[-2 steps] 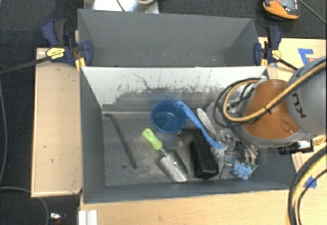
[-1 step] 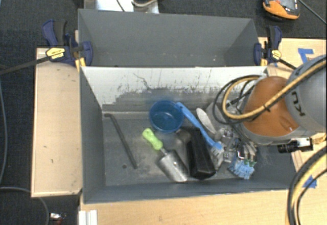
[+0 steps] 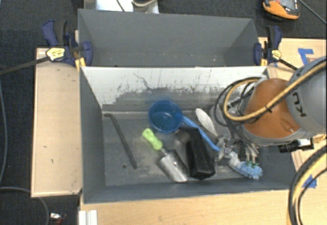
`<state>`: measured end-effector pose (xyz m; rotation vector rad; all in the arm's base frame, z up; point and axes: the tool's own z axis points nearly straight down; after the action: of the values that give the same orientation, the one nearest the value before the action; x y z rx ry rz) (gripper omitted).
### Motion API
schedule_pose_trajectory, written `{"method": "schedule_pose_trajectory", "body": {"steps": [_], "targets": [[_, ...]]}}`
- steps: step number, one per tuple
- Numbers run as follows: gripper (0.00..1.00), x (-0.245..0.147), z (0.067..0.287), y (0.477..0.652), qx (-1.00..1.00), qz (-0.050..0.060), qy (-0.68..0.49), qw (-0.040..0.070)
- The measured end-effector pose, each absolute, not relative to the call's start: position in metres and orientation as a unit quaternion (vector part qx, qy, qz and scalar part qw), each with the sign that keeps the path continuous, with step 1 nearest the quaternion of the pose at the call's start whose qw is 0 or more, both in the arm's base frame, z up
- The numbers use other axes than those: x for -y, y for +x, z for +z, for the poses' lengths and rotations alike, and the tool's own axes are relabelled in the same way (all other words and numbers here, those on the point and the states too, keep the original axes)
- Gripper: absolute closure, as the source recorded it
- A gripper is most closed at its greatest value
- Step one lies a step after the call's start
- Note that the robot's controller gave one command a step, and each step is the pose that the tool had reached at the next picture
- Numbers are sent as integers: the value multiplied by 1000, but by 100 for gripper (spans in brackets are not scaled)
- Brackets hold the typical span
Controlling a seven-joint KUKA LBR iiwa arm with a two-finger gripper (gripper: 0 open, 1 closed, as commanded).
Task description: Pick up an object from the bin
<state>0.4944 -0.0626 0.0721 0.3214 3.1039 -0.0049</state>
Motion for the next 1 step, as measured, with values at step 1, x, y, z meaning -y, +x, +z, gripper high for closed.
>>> {"method": "schedule_pose_trajectory", "body": {"steps": [1], "targets": [[100,63,72,494,-995,-2,102,11]]}}
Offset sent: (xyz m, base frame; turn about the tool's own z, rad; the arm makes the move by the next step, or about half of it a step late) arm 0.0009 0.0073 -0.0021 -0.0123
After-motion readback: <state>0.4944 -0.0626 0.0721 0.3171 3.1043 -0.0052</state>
